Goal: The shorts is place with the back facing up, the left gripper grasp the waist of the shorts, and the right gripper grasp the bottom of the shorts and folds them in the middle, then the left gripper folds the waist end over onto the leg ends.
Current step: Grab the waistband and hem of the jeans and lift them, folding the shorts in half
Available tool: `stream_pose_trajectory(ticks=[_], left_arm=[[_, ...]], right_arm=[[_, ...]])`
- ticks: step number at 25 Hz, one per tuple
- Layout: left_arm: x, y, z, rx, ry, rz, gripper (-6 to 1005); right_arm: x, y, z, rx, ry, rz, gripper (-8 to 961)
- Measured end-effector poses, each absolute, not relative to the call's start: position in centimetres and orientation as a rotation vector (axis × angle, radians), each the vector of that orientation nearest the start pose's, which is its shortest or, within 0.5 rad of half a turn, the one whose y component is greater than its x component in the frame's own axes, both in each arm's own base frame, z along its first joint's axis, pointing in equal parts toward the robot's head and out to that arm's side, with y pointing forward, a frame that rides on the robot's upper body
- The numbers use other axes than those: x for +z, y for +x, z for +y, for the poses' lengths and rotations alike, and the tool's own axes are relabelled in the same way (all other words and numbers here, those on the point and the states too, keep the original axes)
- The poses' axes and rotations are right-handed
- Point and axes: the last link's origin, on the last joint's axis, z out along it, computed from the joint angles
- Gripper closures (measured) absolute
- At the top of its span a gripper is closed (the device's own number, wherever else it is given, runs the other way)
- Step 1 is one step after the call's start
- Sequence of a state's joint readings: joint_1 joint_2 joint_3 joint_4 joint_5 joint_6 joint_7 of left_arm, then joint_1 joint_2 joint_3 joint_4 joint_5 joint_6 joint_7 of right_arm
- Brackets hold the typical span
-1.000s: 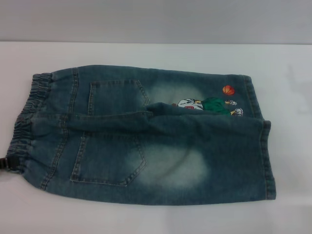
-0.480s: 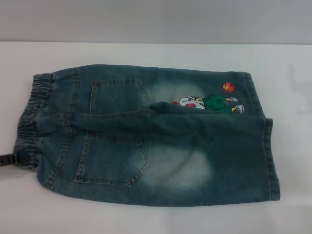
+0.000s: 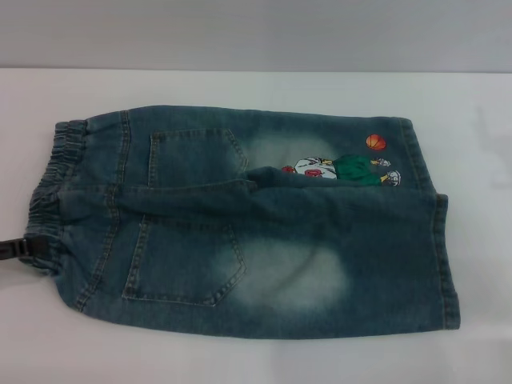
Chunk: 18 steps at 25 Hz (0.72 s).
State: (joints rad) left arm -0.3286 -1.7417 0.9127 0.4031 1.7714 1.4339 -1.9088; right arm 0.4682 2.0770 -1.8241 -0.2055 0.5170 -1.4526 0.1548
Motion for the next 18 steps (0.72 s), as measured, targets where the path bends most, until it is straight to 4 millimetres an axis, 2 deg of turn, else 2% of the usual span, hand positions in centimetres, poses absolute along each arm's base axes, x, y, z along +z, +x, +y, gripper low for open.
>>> stream_pose_trajectory(ticks=[18], left_arm=[[8.15,-39.65,27.59,-0.468,-2.185,-1.678,227]], right_arm=[[4.53,28.36,34.65,0.977,-1.349,0.253,244]])
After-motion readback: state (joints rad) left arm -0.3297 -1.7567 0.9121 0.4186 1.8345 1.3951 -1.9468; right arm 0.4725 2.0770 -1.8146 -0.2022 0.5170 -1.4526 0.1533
